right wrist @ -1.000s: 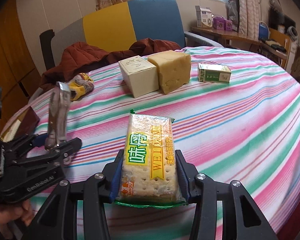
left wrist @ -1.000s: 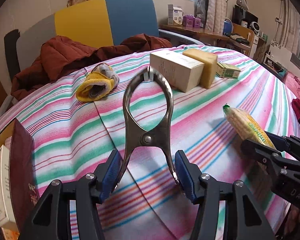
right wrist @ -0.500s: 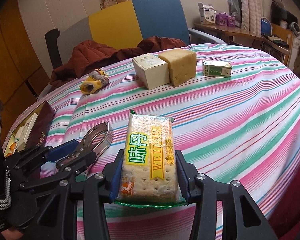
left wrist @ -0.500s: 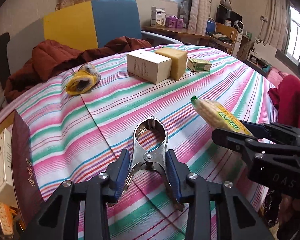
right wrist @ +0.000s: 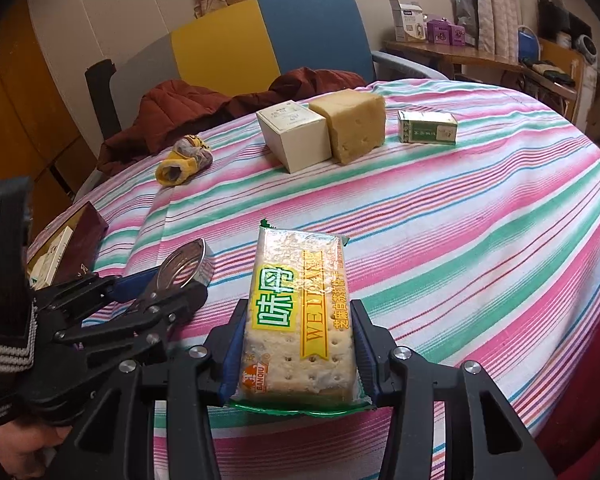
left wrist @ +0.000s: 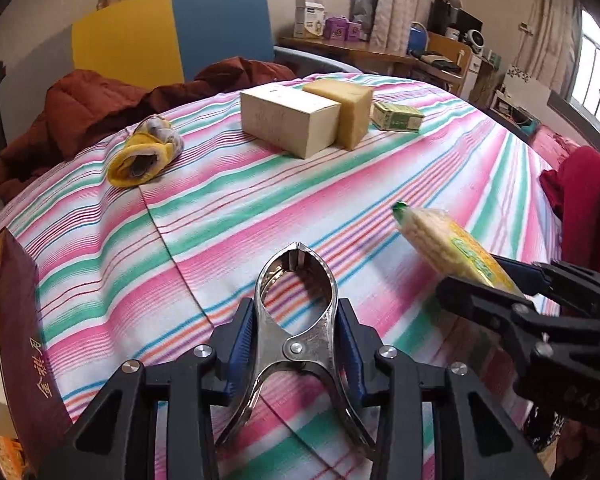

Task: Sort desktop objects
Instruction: 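Carry the WEIDAN cracker pack and silver clip into the gold tray and release both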

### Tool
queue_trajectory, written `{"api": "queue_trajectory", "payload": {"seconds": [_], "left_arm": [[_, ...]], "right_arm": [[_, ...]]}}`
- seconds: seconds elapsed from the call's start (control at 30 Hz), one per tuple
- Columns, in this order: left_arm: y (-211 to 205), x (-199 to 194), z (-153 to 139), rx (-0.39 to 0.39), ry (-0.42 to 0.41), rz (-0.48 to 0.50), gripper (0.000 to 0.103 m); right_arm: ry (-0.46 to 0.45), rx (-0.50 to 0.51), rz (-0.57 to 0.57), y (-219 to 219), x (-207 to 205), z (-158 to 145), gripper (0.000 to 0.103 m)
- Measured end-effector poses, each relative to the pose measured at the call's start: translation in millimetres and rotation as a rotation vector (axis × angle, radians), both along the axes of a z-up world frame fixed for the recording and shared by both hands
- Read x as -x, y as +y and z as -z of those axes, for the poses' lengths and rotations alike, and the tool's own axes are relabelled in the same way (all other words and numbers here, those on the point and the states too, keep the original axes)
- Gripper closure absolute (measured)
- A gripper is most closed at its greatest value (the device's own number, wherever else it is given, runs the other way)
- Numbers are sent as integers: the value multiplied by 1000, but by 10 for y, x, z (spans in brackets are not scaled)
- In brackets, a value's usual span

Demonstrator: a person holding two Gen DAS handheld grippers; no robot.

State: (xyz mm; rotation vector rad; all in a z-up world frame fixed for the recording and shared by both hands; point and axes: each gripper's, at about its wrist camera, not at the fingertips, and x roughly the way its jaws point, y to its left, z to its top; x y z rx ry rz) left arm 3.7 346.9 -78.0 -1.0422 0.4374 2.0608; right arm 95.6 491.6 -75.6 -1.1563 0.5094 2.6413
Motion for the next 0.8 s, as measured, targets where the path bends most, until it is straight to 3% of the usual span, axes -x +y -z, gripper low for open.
{"api": "queue_trajectory", "payload": {"seconds": [0.2, 0.43, 0.8], "left_arm": [[-82, -122, -93, -32, -35, 0, 63], [-353, -223, -433, -124, -16, -19, 63], [-1229, -38, -961, -285, -15, -167, 63]], "right_arm": [[5, 29, -6, -30, 2, -25, 55], [56, 46, -27, -149, -24, -243, 55], [137, 128, -144, -626, 98, -629, 55]]}}
